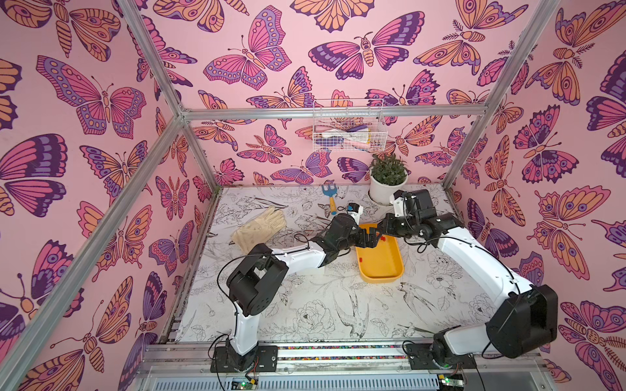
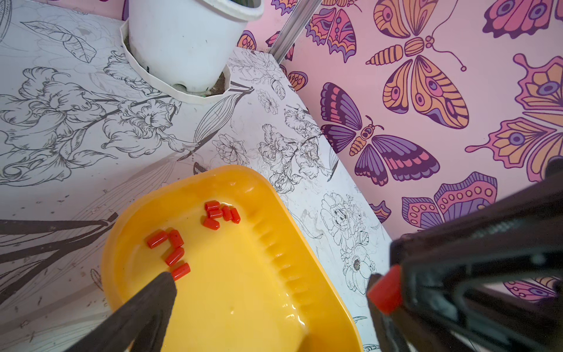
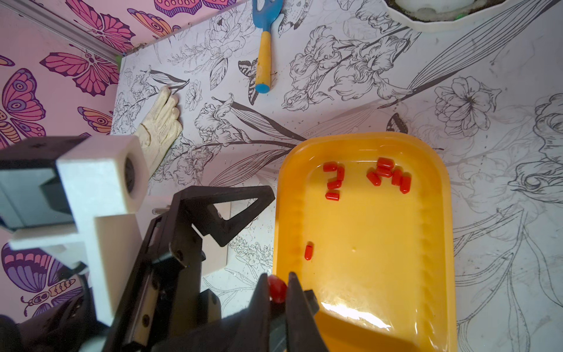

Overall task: Cover the protruding screws with screw protection sleeves
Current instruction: Pick up the screw protection sleeve from the storage box.

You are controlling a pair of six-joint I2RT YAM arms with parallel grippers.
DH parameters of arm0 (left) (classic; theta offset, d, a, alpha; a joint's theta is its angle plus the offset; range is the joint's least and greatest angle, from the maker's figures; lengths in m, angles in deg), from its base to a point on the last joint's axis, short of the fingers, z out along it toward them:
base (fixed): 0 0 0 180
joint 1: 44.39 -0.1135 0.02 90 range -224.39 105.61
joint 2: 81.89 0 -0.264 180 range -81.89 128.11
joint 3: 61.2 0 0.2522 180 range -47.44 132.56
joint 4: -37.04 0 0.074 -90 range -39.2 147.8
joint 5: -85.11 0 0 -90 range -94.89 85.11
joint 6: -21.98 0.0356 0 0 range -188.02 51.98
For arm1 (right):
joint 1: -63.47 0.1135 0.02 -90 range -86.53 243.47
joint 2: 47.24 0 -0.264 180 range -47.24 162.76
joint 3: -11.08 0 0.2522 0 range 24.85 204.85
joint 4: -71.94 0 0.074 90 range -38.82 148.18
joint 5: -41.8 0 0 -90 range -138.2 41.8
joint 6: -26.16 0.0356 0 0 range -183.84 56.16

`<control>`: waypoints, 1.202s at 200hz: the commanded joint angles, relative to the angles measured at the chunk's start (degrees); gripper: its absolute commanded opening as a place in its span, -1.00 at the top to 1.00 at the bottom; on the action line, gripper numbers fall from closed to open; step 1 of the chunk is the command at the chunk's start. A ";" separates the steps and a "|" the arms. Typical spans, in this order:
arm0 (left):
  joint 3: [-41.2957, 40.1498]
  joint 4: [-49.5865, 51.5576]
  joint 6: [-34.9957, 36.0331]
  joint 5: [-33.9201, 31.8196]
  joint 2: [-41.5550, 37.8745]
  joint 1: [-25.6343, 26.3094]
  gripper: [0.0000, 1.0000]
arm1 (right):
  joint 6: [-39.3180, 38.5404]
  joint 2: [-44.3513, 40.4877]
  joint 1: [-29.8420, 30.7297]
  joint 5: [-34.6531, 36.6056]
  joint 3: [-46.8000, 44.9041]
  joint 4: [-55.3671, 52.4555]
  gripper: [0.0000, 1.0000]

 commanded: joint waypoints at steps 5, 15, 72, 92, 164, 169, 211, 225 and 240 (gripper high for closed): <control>1.02 -1.38 0.20 0.02 0.49 -0.43 -1.00 | 0.22 -1.38 -0.24 -0.87 -0.76 -0.61 0.73; 0.89 -1.34 0.20 0.05 0.46 -0.39 -1.00 | 0.21 -1.43 -0.22 -0.74 -0.81 -0.55 0.73; 0.48 -1.51 0.10 0.17 0.16 -0.39 -1.00 | 0.04 -1.51 -0.20 -0.48 -0.72 -0.56 0.73; 0.02 -1.65 -0.13 0.56 -0.13 -0.39 -1.00 | 0.01 -1.73 -0.22 -0.03 -0.72 -0.46 0.74; -6.46 -1.30 -0.84 0.62 -4.81 -0.12 -1.00 | -0.54 -1.82 -0.31 2.08 -0.72 -0.21 0.74; -6.74 -0.98 -0.65 0.57 -5.17 -0.12 -1.00 | -0.60 -1.82 -0.32 2.16 -0.72 -0.26 0.74; -8.03 3.47 1.34 -0.04 -9.08 -0.12 -1.00 | -1.33 -1.72 -0.32 2.86 -0.54 -0.60 0.75; -7.82 5.68 2.18 -0.38 -10.54 -0.12 -1.00 | -1.53 -1.76 -0.31 3.10 -0.39 -0.90 0.75; -7.30 8.60 3.03 -0.89 -12.25 -0.12 -1.00 | -1.88 -1.73 -0.31 3.28 -0.28 -1.21 0.75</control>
